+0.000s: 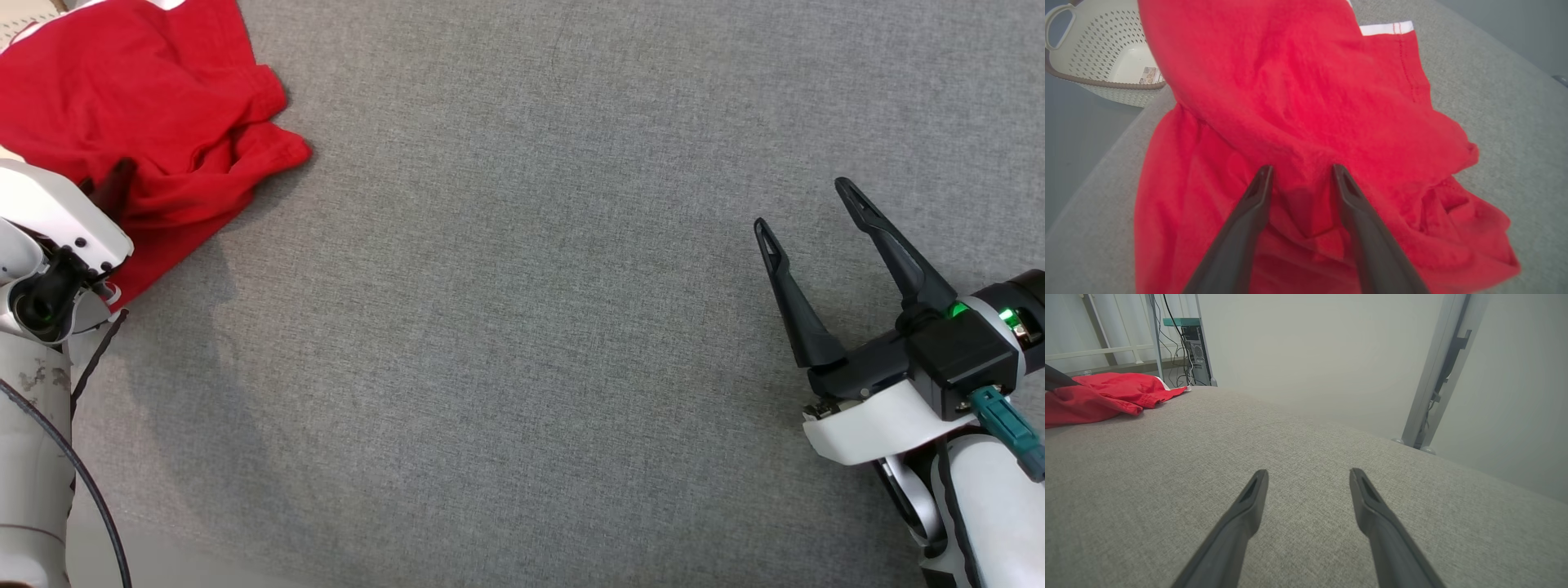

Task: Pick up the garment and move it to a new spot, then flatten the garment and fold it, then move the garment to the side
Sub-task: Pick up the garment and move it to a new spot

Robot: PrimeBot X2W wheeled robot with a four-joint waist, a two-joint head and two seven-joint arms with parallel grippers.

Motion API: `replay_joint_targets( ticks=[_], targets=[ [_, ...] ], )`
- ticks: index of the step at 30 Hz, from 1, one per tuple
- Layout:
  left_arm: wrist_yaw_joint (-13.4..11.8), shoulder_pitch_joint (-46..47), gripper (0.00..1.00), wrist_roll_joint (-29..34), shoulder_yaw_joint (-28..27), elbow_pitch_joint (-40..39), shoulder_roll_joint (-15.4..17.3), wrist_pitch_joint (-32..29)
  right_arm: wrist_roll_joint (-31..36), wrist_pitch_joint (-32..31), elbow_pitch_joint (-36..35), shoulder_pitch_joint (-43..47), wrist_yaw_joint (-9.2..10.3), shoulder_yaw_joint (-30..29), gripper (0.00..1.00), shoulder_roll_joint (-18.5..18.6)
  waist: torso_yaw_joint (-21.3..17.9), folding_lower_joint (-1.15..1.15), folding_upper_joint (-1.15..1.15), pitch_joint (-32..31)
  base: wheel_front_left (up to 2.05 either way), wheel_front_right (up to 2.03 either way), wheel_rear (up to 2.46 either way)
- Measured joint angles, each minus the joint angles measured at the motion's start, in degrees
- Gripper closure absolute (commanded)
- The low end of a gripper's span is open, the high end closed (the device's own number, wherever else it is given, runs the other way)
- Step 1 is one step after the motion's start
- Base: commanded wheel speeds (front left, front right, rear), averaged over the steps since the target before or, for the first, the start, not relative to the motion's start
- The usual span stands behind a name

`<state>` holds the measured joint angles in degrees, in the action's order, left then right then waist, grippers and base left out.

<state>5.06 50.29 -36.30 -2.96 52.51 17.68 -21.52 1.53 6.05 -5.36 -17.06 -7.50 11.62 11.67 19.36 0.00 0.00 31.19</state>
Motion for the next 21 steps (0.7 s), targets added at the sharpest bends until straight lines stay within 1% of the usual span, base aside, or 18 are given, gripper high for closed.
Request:
replay_joint_targets(
  ticks=[2, 5, 7, 12, 16, 19, 21],
  targets=[
    [0.5, 0.5, 1.0, -0.1, 0.1, 0.7, 0.0, 0.8, 0.0, 0.1, 0.3, 0.0, 0.0, -0.1, 0.0, -0.1, -0.1, 0.0, 0.0, -0.2, 0.0, 0.0, 0.0],
    [0.9, 0.6, 1.0, -0.1, 0.2, 1.0, 0.5, 4.3, 0.0, 0.6, 0.9, 0.0, 0.0, -0.2, 0.0, -0.3, -0.3, 0.0, 0.0, -0.9, 0.0, 0.0, 0.0],
    [1.0, 0.7, 1.0, 0.2, 0.2, 0.6, 0.8, 7.6, 0.0, 1.1, 1.4, 0.0, 0.0, -0.2, 0.0, -0.5, -0.4, 0.0, 0.0, -1.7, 0.0, 0.0, 0.0],
    [2.0, 1.0, 1.0, -0.2, 0.1, -3.0, -0.2, 17.7, 0.1, 2.7, 3.5, -0.3, 0.0, -0.7, 0.0, -1.8, -0.7, 0.0, 0.0, -4.6, 0.0, 0.0, 0.0],
    [2.2, 0.4, 1.0, -0.8, 1.9, -7.4, -0.4, 22.4, 0.0, 4.1, 5.7, -0.4, 0.0, -1.3, 0.0, -3.3, -1.3, 0.0, 0.0, -7.6, 0.0, 0.0, 0.0],
    [2.3, -1.1, 1.0, -2.0, 5.2, -13.5, -0.5, 24.6, -0.1, 5.1, 7.2, -0.3, 0.0, -1.7, 0.0, -4.3, -2.0, 0.0, 0.0, -10.1, 0.0, 0.0, 0.0],
    [2.4, -2.2, 1.0, -2.9, 6.8, -17.6, 0.0, 25.6, -0.3, 5.7, 8.1, -0.3, 0.0, -2.1, 0.0, -4.7, -2.7, 0.0, 0.0, -11.7, 0.0, 0.0, 0.0]
  ],
)
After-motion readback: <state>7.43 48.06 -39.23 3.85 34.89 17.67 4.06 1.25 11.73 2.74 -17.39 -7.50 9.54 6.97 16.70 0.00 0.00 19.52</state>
